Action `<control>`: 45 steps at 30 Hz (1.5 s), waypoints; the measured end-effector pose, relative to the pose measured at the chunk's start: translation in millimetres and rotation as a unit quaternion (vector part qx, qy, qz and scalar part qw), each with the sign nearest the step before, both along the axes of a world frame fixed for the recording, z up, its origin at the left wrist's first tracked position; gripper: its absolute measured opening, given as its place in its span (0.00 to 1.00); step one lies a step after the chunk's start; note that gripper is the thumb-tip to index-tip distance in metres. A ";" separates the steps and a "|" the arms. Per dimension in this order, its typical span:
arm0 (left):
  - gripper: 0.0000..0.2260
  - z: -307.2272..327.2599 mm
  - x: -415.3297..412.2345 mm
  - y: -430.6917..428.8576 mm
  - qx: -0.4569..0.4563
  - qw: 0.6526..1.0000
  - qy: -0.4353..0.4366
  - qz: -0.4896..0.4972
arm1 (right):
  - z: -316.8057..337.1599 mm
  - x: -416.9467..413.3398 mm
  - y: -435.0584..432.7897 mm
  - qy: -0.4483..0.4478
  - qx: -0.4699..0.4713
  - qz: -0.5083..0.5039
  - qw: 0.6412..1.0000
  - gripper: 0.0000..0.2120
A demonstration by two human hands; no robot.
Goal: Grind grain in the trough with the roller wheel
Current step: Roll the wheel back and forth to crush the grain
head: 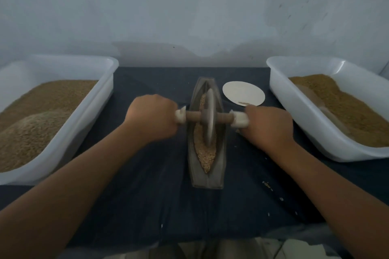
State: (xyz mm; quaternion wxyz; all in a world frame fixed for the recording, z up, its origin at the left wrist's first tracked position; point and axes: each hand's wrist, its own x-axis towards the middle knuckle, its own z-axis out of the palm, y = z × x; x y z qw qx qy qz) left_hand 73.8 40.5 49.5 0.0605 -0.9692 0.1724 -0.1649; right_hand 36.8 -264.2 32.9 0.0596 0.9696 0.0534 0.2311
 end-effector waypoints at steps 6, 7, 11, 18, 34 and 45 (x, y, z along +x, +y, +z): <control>0.17 -18.3 -13.5 15.1 -0.020 0.998 -0.047 -0.026 | -6.1 -6.7 -5.0 -0.003 0.003 0.023 1.000 0.18; 0.17 -15.6 2.5 7.7 -0.021 0.999 -0.033 -0.006 | -3.9 7.0 -2.1 0.006 0.011 0.010 1.000 0.16; 0.21 7.5 59.6 -17.6 -0.047 0.997 0.040 0.050 | 15.5 48.7 10.1 0.010 0.032 -0.005 0.999 0.11; 0.16 -15.1 -21.8 14.1 -0.016 0.997 -0.055 -0.043 | 3.2 -18.7 -0.8 0.001 0.008 0.038 0.999 0.14; 0.13 5.4 -0.8 -2.1 0.012 1.000 -0.002 -0.004 | 0.9 -4.4 1.9 0.049 0.021 -0.016 0.998 0.14; 0.14 7.8 42.4 -17.8 -0.032 0.998 0.018 0.048 | 2.7 48.9 4.5 0.035 0.053 -0.015 0.998 0.13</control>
